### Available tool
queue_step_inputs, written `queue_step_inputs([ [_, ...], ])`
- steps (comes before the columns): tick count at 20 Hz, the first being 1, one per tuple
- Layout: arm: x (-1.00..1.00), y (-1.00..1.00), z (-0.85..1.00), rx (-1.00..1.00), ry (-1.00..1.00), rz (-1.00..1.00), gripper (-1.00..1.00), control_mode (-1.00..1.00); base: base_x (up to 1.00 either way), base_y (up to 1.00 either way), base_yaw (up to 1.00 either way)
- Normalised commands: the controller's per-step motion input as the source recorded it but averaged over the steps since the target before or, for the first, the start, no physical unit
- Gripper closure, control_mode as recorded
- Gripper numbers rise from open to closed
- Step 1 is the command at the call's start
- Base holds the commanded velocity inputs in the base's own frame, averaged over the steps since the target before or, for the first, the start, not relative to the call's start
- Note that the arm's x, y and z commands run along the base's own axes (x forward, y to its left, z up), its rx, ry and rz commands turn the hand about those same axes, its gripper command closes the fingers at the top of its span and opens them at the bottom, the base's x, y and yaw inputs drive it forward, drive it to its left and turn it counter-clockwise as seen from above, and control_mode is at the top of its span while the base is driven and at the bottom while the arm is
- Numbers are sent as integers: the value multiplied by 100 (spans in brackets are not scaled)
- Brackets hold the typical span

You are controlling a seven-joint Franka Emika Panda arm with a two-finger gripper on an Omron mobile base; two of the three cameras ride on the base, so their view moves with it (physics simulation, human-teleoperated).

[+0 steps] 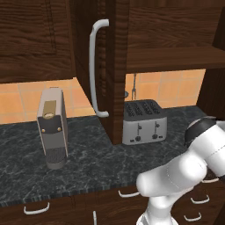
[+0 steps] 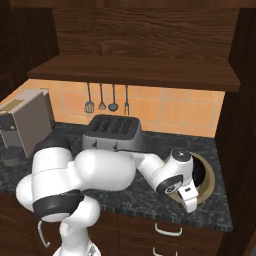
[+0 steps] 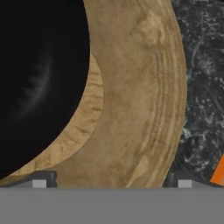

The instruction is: Pick up the bowls on the counter and stack them on top of one another in the open cabinet. Place the smaller bowl on top of the larger bowl.

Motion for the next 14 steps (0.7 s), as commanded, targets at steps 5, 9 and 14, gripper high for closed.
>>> queue_step_inputs([
  [5,2,0,-22,1,0,-3,-100,-100,0,0,0],
  [9,-35,-11,21,6,-14,0,-100,-100,0,0,0],
  [14,-6,-1,9,1,-7,0,-100,-100,0,0,0],
])
